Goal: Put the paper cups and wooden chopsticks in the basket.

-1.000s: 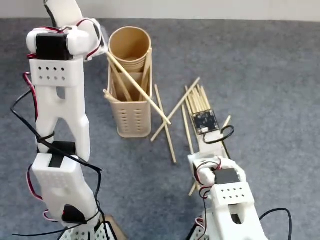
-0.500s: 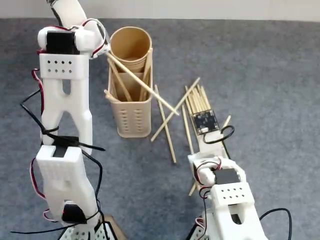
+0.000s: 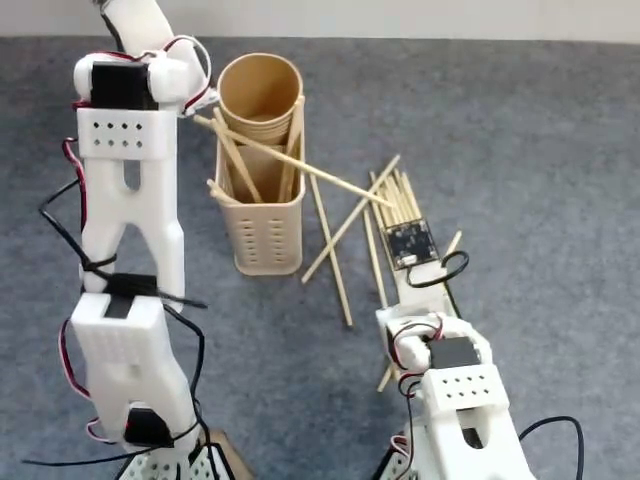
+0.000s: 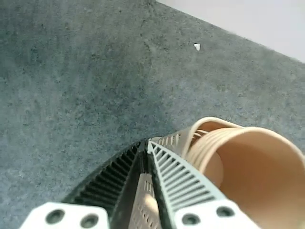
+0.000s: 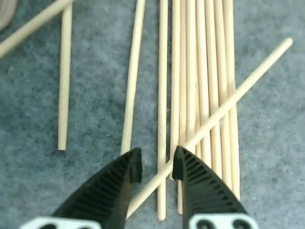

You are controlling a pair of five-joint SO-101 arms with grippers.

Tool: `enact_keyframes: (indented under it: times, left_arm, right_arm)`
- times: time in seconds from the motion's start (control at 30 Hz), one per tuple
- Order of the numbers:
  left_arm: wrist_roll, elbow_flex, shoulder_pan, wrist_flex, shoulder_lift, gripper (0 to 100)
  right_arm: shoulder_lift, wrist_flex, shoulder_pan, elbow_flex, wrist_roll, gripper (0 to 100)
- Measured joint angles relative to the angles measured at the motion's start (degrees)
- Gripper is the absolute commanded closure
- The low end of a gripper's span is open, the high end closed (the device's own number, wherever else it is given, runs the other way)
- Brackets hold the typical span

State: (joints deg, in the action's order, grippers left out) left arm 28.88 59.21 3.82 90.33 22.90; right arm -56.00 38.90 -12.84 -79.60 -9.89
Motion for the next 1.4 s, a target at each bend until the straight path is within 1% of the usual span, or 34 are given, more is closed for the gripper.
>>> enact_keyframes:
  times: [0.07,0.17,0.23,0.3,0.4,0.5,0.63,0.77,0.87,0.93,1.03,1.13,1.23,1.3,1.4]
  left_arm:
    - [-3.16,0.0,1.23,0.0,-3.6,99]
    - [-6.59,0.0,5.27,1.32,-9.41,97]
    - [-9.85,0.0,9.05,4.57,-12.22,92]
    - [-14.33,-0.97,11.96,9.23,-13.8,87]
    - [-20.31,-10.02,15.82,11.43,-15.38,85]
    - [-23.38,-21.89,17.93,11.6,-16.0,85]
    - [-26.99,-39.74,17.76,10.9,-18.55,85]
    - [-28.75,-59.52,17.85,2.11,-24.26,85]
    - [-28.92,-76.31,17.85,-7.38,-31.65,85]
    - [-28.92,-86.77,17.85,-13.89,-37.8,85]
    - [-28.92,-100.75,17.85,-23.12,-47.65,85]
    - [-29.8,-111.74,17.85,-32.0,-56.18,85]
    - [-32.88,-118.15,17.85,-36.13,-60.66,85]
    - [-33.58,-120.88,17.85,-37.45,-61.19,85]
    - [-33.93,-123.34,17.85,-41.85,-60.4,85]
  right_arm:
    - [0.0,0.0,2.55,0.0,0.18,87.8]
    - [0.0,-0.7,9.76,0.88,0.53,87.8]
    - [0.0,-0.7,13.8,3.87,1.58,87.8]
    - [0.0,0.7,15.3,7.38,2.11,87.8]
    - [0.0,3.52,15.56,13.54,2.46,87.8]
    - [0.0,5.54,15.38,22.24,3.78,87.8]
    - [0.0,5.8,9.41,33.76,4.75,87.8]
    - [0.0,5.8,2.29,43.34,4.75,87.8]
    - [0.7,6.24,-0.79,50.55,4.75,87.8]
    - [3.34,7.56,-1.93,55.3,4.75,87.8]
    - [10.81,11.6,-6.51,62.95,3.78,87.8]
    - [21.27,17.32,-13.1,71.65,-1.41,87.8]
    - [32.88,24.0,-17.93,81.85,-8.79,87.8]
    - [40.44,29.1,-19.69,88.79,-14.33,87.8]
    - [50.02,37.27,-20.31,97.41,-22.24,87.8]
